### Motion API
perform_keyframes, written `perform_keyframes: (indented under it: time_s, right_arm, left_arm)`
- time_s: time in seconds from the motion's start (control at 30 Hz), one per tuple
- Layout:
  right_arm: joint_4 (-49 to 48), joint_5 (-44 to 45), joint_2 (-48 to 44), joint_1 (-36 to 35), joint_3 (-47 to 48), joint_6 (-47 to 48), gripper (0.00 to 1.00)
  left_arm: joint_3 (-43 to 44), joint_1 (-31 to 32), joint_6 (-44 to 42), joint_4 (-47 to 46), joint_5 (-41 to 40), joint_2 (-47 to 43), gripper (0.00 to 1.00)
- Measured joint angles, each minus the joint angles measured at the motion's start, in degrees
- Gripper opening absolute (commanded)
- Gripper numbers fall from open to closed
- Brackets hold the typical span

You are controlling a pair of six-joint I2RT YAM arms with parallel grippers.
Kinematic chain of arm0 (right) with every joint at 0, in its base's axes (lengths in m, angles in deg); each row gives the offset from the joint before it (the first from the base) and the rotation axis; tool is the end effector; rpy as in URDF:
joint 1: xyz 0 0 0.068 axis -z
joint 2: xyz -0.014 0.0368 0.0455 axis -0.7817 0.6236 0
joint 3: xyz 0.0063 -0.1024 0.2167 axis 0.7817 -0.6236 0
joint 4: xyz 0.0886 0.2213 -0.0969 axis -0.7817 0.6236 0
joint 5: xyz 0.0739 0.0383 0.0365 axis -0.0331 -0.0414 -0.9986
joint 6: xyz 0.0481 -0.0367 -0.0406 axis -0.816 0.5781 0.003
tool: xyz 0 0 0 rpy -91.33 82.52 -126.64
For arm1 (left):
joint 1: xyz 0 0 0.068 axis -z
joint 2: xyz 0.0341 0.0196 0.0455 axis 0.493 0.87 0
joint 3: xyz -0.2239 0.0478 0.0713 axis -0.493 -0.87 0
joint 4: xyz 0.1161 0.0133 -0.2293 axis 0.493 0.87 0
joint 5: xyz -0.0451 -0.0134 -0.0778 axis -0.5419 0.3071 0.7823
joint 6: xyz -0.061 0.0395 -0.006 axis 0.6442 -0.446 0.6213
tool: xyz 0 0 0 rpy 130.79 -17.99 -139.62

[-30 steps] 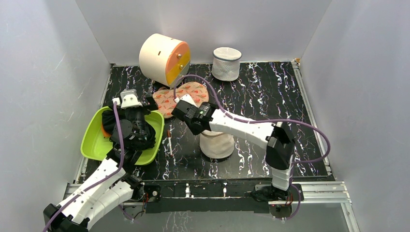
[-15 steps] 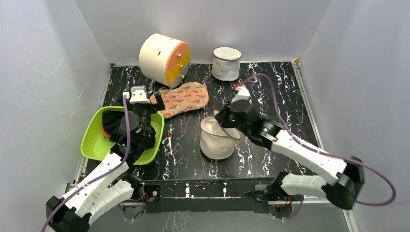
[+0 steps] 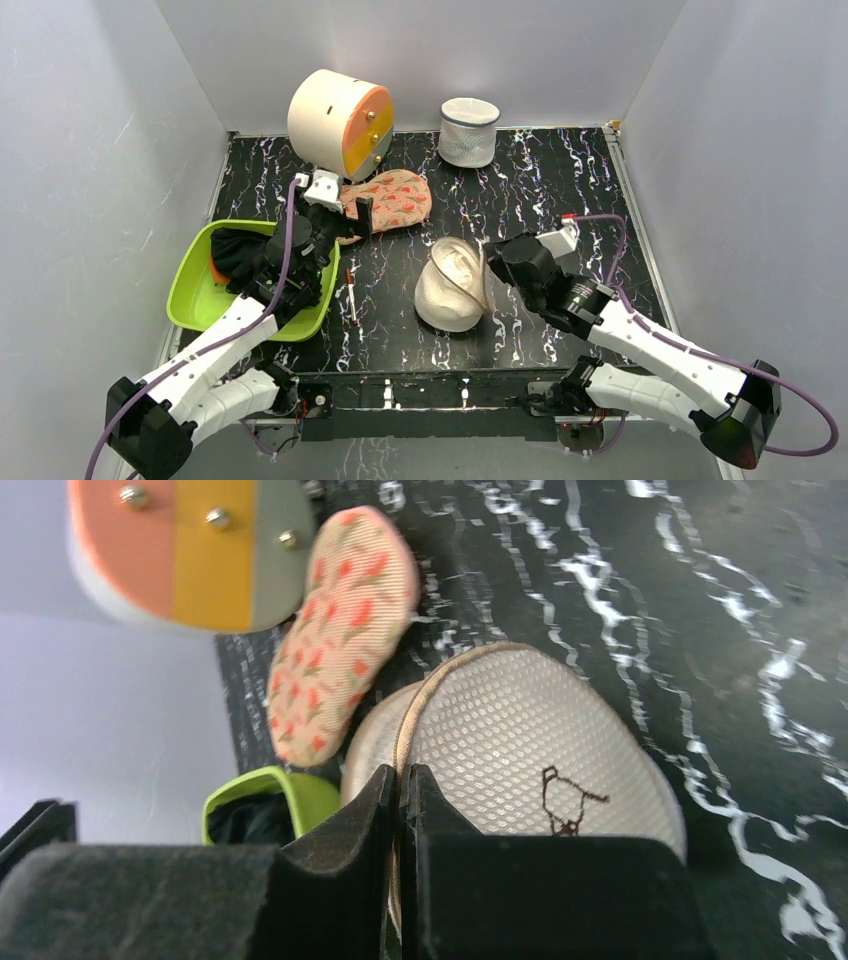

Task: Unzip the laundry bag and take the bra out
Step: Open the laundry bag at the center of the board.

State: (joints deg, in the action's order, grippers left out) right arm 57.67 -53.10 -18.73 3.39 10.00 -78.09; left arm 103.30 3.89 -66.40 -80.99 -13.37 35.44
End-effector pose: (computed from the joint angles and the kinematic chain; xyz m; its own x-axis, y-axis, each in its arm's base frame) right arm 0.1792 0.1490 0.2531 -0.3923 0.7586 -0.5202 0.2541 0.6329 0.7313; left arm 0.2288 -0.1293 0.3163 0.1208 -0.0233 -0.9924 0.2724 0.9621 0.0105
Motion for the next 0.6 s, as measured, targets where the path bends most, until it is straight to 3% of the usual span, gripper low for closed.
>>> perform_keyframes:
  time_s: [0.13, 0.37, 0.6]
  right_arm:
    - [7.3, 2.6, -1.9, 0.0, -2.4, -6.3, 0.14]
    - [16.8, 3.3, -6.5, 0.0, -4.3, -9.2, 0.26]
    - [25.0, -4.4, -13.2, 0.0, -8.7, -7.6, 0.29]
  left_arm:
    - [0.3, 0.0, 0.6, 0.7, 3.2, 1.1, 0.98]
    - [1.6, 0.0, 1.4, 2.0, 6.4, 3.5, 0.98]
    - [1.9, 0.0, 2.0, 2.1, 7.9, 3.9, 0.98]
